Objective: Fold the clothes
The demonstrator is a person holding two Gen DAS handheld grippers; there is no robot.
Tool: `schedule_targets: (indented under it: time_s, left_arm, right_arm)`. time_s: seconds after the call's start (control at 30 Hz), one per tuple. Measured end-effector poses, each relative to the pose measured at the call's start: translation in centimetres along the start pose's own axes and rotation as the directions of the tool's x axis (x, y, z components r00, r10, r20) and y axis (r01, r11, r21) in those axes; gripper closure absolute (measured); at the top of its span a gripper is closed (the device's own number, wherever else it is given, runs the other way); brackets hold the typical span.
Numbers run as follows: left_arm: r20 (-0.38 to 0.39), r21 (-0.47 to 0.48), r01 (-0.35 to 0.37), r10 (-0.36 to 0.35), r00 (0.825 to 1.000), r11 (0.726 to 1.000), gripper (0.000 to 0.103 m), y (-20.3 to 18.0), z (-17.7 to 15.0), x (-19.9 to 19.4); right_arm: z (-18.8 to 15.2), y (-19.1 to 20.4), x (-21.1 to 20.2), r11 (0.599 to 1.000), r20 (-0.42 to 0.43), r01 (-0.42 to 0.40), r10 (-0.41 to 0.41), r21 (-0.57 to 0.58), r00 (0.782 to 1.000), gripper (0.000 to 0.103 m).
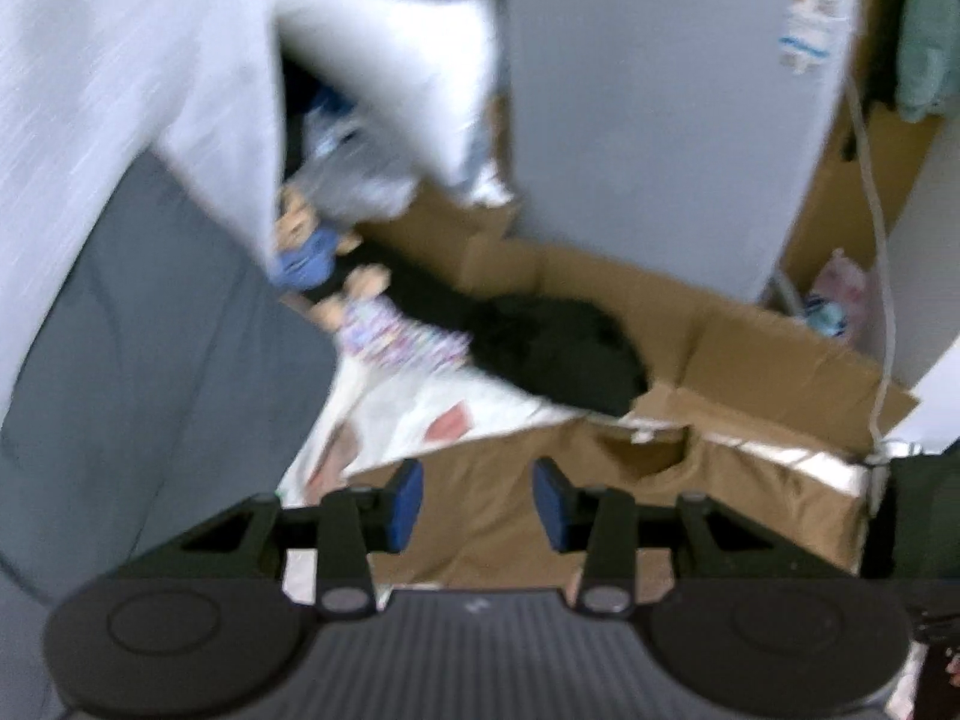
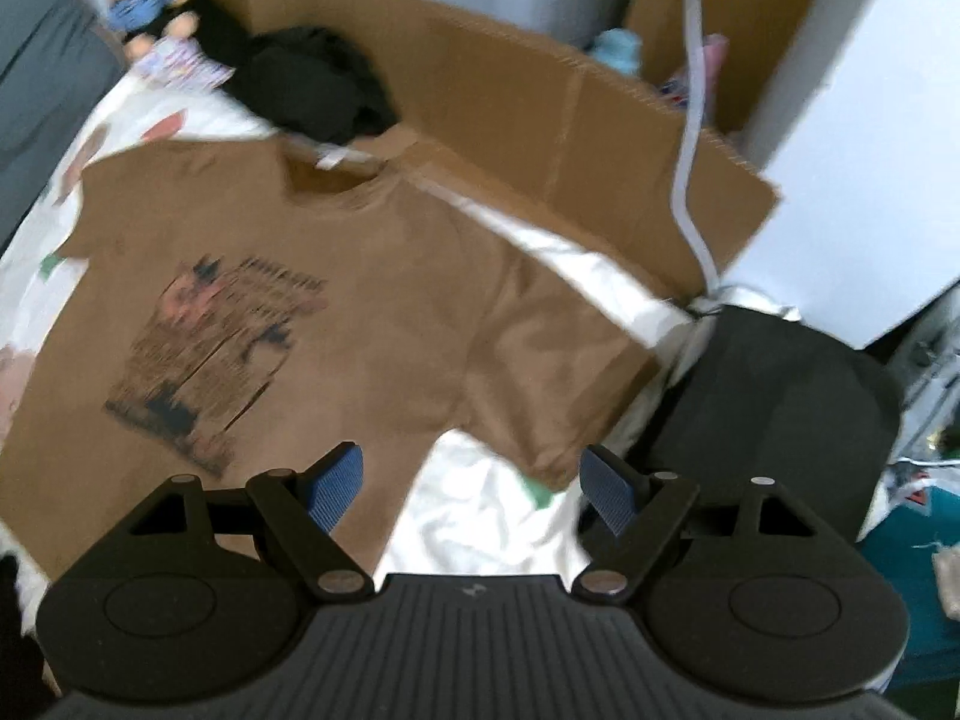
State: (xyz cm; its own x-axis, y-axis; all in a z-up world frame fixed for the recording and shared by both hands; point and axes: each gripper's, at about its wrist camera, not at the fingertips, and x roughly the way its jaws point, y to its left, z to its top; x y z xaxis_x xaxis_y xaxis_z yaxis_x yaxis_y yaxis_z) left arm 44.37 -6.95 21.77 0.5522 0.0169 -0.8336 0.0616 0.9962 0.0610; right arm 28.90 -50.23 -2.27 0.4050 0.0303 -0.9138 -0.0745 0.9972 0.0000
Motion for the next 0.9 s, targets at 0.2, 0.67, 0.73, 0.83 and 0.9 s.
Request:
schedule_targets:
  time_s: [0.2, 0.67, 0.73, 0.83, 0.9]
  left_arm:
    - [-0.024, 0.041, 0.079, -0.078, 0.997, 0.996, 0.056, -7.9, 0.8, 5.3]
    - [-0.153, 0.028, 0.259, -0.252, 0.956, 0.966, 0.056, -22.3, -9.4, 20.0]
    - [-0.17, 0.035, 0.267, -0.258, 0.951, 0.963, 0.056, -23.5, -10.5, 20.4]
    - [-0.19, 0.056, 0.264, -0.249, 0.95, 0.963, 0.056, -25.5, -12.5, 20.6]
    - [-0.215, 0.101, 0.265, -0.239, 0.947, 0.959, 0.056, -26.7, -14.0, 20.7]
  right_arm:
    - [-0.7, -2.6, 1.2, 0.996, 0.027, -0.02, 0.018, 0.086, 0.999, 0.02]
    - [-3.4, -3.8, 4.4, 0.997, -0.003, 0.075, -0.075, 0.03, 0.997, 0.02]
    - [-3.3, -3.8, 4.3, 0.995, -0.028, 0.09, -0.089, 0.036, 0.996, 0.02]
    - [-3.0, -3.8, 4.0, 0.994, -0.06, 0.096, -0.093, 0.06, 0.994, 0.02]
    - [-2.8, -3.8, 3.8, 0.992, -0.082, 0.101, -0.095, 0.075, 0.992, 0.02]
